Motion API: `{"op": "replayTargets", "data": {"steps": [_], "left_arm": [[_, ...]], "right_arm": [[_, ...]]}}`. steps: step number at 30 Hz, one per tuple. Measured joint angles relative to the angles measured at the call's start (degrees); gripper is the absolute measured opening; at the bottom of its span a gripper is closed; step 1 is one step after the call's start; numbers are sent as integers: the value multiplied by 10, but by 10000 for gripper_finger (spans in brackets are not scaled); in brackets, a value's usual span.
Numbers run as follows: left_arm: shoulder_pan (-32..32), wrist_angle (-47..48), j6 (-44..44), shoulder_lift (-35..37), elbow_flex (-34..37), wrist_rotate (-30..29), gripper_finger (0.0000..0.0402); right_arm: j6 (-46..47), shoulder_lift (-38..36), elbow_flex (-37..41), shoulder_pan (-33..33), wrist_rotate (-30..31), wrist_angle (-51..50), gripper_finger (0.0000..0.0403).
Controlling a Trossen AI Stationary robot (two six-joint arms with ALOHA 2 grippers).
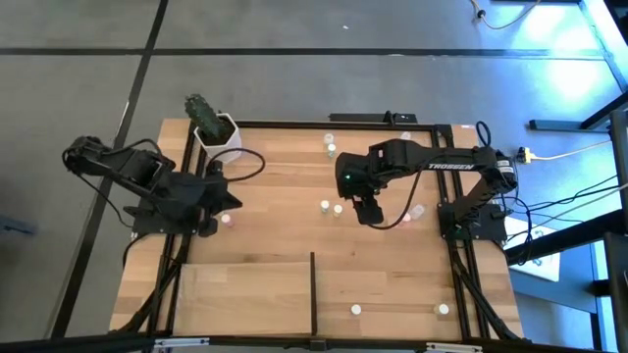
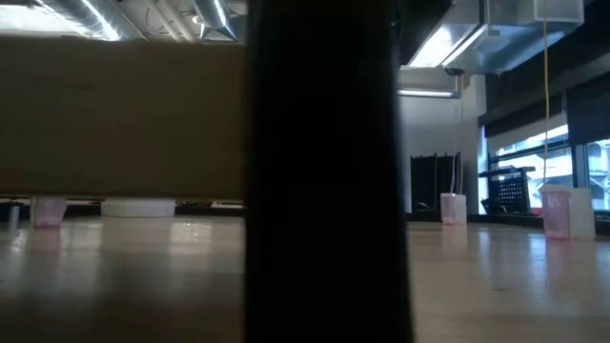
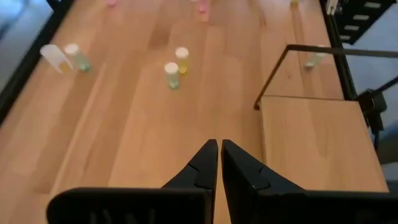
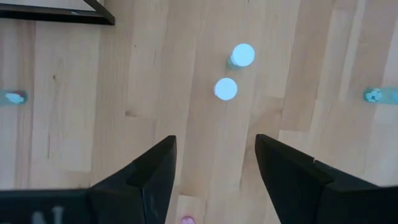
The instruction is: Pick and place medicine bottles onto shelf by color
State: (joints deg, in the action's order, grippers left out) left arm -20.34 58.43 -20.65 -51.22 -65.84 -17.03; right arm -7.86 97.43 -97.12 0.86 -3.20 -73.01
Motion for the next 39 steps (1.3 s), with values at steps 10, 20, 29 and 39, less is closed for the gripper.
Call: {"op": "replayTargets", "data": {"steps": [10, 20, 29, 39], "left_arm": [[5, -1, 14, -1, 0, -2, 14], [5, -2, 13, -1, 0, -3, 14], [5, -2, 13, -1, 0, -3, 14], [5, -2, 13, -1, 0, -3, 14]], "right_arm": [[0, 0, 0, 0, 0, 1, 220], [0, 0, 0, 0, 0, 24, 220], [16, 0, 0, 0, -4, 37, 220], [12, 1, 1, 0, 16, 48, 263]]}}
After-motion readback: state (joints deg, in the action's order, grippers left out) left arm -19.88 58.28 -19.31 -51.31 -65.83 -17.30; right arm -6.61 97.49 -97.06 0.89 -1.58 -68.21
